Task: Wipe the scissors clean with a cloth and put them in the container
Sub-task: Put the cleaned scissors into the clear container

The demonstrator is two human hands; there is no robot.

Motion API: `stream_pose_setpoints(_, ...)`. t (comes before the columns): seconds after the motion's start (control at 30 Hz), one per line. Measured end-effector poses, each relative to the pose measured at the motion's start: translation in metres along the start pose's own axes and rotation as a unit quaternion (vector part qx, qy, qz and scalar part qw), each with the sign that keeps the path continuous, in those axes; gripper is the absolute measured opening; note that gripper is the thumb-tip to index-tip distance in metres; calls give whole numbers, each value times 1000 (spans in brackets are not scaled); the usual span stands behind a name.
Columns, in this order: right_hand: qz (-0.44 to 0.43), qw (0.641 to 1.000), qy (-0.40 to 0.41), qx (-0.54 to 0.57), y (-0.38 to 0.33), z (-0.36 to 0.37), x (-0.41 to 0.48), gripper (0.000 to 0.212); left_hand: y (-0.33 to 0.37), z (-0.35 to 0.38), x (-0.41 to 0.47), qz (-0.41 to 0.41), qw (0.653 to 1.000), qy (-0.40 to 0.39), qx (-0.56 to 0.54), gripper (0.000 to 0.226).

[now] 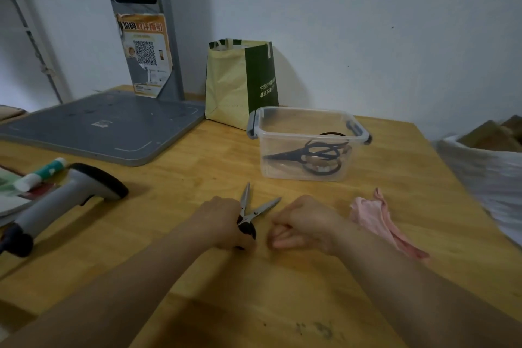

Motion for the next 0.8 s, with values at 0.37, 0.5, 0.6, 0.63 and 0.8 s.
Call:
stream_pose_setpoints(0.37,-178,971,22,156,-38,3,-15,17,40,-36,-44,171,934,195,-244,49)
stream_pose_setpoints(0.5,-233,962,89,114,-70,-57,-32,13,50,-66,-40,214,873,184,-397,54)
stream_pose_setpoints(0.6,-260,946,192,17,-102,-118,-41,15,50,-97,-25,210,852,232,-420,52)
stream_pose_setpoints(0.63,-273,934,223,-56,-115,-135,-42,14,49,-106,-17,201,857,245,-406,50)
stream_pose_setpoints(0.8,-260,766,347,-475,-167,-178,-13,21,60,-116,37,183,913,242,-274,51)
Point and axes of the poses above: each hand's wrist, its own x-axis towards the middle knuckle, its own z-axis out of the palm, y = z × x, the point moved 7 cm from there along x, towards the middle knuckle, and after that the axes turned 10 degrees about -x, right-handed, at the moved point
